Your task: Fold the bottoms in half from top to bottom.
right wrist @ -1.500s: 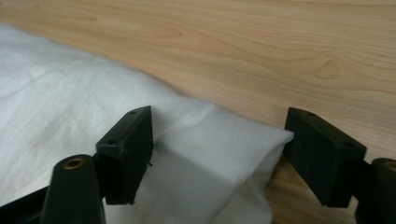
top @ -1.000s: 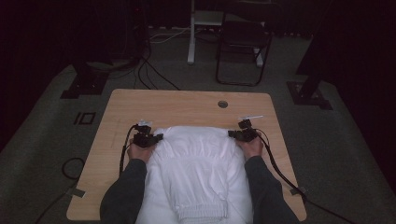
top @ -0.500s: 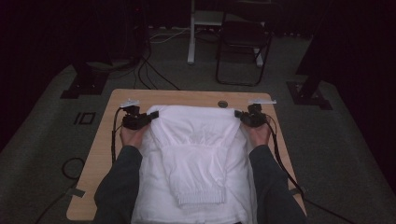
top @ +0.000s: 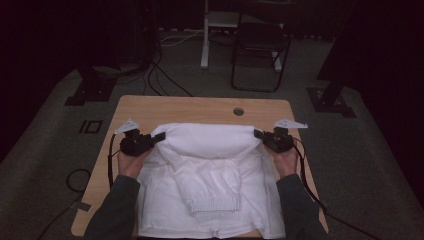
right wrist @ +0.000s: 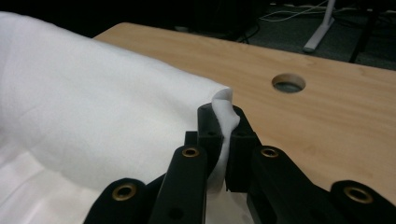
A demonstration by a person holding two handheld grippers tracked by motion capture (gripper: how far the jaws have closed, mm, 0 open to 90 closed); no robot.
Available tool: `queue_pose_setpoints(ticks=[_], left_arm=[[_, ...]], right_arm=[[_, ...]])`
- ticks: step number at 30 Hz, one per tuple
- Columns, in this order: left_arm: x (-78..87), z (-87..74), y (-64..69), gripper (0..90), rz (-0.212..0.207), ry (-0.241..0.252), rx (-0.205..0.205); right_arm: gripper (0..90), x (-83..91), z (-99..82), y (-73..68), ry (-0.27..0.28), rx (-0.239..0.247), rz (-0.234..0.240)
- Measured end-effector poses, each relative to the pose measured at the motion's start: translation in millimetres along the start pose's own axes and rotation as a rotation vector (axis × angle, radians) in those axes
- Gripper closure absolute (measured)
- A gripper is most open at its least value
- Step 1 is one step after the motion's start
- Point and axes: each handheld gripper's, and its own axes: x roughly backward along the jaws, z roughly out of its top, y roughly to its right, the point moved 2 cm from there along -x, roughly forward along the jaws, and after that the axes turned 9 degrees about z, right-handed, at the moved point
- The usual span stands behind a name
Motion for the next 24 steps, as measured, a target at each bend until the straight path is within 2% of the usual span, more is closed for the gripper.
queue_pose_setpoints(ticks=[2, 3, 4, 6, 8, 9, 10, 11, 12, 15, 19, 22, 24], left_arm=[[3.9, -3.2, 3.2, 79.0, -0.003, -0.002, -0.011], [12.8, -13.1, 11.7, 78.8, -0.018, -0.003, -0.03], [12.8, -13.1, 11.7, 78.7, -0.018, -0.003, -0.03], [24.8, -31.0, 23.7, 77.6, -0.029, -0.019, -0.063], [27.3, -35.0, 25.7, 75.1, -0.029, -0.024, -0.069], [34.8, -45.5, 30.2, 71.4, -0.035, -0.038, -0.09], [34.8, -45.5, 30.2, 68.7, -0.035, -0.038, -0.09], [40.7, -52.1, 32.1, 63.6, -0.048, -0.037, -0.088], [45.2, -55.3, 32.3, 59.8, -0.036, -0.027, -0.09], [51.9, -56.4, 30.4, 43.7, -0.025, -0.004, -0.086], [46.0, -55.8, 34.0, 28.5, -0.027, -0.026, -0.097], [42.1, -55.2, 37.0, 27.5, -0.033, -0.029, -0.096], [39.3, -54.7, 38.6, 27.1, -0.017, -0.03, -0.096]], right_arm=[[87.0, 7.0, -7.9, -7.0, 0.0, 0.007, 0.008], [86.9, 11.0, -14.2, -11.4, -0.012, 0.017, 0.008], [86.9, 11.0, -14.2, -11.4, -0.012, 0.017, 0.008], [86.9, 19.6, -29.1, -19.9, -0.029, 0.024, 0.018], [86.8, 24.7, -40.1, -24.8, -0.037, 0.018, 0.029], [86.7, 27.0, -46.7, -27.9, -0.05, 0.015, 0.035], [86.6, 28.3, -52.2, -30.3, -0.057, 0.014, 0.039], [86.6, 29.0, -57.6, -32.6, -0.072, 0.017, 0.045], [86.6, 29.3, -61.7, -34.4, -0.08, 0.018, 0.045], [86.4, 29.2, -79.2, -39.9, -0.115, 0.013, 0.054], [86.3, 28.2, -89.5, -42.6, -0.129, 0.004, 0.061], [86.3, 29.1, -91.8, -44.3, -0.131, 0.004, 0.066], [86.3, 30.0, -91.8, -45.0, -0.129, 0.006, 0.067]])
